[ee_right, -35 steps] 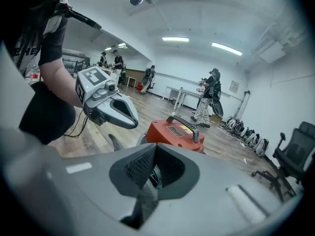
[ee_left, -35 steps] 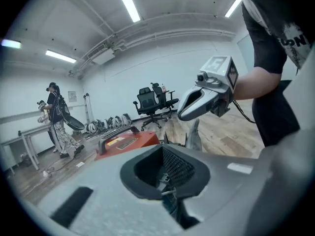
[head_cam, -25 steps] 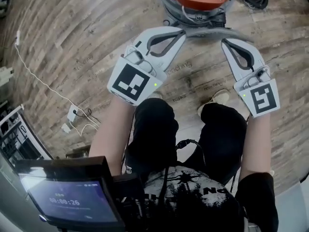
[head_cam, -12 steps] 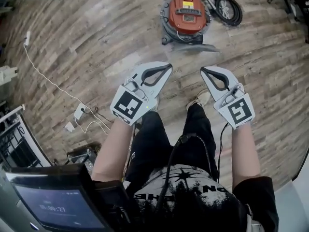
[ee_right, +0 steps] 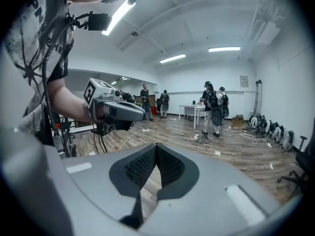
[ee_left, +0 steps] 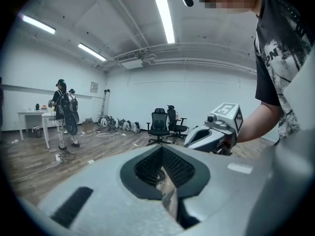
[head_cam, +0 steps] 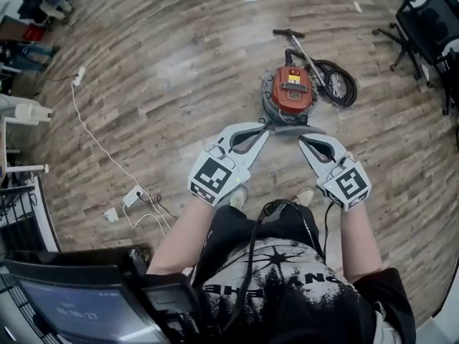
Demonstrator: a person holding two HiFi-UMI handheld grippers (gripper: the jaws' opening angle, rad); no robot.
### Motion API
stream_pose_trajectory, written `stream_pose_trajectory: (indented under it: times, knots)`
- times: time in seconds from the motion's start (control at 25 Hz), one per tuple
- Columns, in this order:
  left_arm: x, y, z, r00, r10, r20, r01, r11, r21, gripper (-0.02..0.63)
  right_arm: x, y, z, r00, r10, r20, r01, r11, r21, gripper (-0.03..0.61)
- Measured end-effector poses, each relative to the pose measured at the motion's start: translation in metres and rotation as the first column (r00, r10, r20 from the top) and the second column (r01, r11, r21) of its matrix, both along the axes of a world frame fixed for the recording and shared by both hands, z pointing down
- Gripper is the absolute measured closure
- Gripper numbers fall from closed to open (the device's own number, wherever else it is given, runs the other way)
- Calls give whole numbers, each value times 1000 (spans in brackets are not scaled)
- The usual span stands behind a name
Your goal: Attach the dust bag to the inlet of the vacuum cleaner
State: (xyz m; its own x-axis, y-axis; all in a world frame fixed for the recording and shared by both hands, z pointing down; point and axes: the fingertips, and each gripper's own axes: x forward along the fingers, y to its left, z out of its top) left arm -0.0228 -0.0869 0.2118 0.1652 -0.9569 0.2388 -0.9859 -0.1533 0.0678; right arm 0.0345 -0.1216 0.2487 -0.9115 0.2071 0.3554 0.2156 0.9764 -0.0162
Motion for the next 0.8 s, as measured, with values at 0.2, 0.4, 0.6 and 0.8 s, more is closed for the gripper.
stream_pose_trajectory:
  times: [0.2,0.4,0.6,0.8]
  knots:
    - [-7,17,-45,1000,-25,9,24,998,54,611,-7,12,-21,1000,-25,19,24,999,23,572]
    - [-13,43,-64,999,-39,22,37,995,89,612,-21,29,-55,996,-45,77,42,998,41,572]
    - [-7,67,-70,998,-46,41,41,992,119,612,-22,52,-68,989,-61,137,54,997,52,572]
    - [-4,90,-71,997,-54,52,47,991,126,611,-22,72,-66,984,-53,168,49,998,27,572]
